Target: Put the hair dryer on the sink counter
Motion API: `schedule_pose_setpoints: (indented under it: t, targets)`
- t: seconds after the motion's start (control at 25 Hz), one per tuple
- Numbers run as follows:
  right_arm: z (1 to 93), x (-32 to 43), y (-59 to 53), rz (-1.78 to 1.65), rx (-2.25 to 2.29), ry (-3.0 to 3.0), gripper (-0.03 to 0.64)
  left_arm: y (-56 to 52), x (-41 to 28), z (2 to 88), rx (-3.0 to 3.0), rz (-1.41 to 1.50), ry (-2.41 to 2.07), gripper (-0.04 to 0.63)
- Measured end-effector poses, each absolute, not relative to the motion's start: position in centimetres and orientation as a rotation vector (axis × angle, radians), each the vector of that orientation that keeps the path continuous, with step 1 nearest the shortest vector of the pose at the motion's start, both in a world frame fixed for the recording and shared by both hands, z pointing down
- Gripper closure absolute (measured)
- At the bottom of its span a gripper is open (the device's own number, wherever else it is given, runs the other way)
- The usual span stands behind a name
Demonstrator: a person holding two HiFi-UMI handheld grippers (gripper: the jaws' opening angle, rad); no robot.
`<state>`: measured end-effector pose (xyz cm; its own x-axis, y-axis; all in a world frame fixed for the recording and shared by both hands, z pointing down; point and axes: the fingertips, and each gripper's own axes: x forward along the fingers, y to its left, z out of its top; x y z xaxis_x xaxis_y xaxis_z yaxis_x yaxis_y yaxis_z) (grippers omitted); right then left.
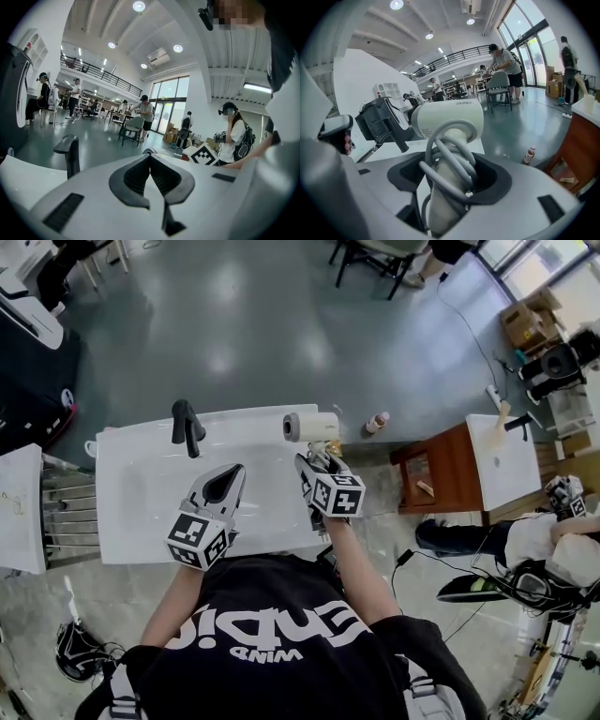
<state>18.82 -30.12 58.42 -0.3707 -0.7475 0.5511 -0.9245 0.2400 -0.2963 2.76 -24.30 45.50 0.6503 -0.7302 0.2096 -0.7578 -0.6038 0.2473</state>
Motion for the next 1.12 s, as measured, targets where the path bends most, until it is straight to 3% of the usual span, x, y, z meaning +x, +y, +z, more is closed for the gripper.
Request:
schedule_pose_setpoints:
  t: [1.12]
  targets:
    - [64.3,18.5,-34.3,0.874,1.472,-2.069,0.319,-25.7,2.1,46.7,2.508,0.131,-1.210,0.575]
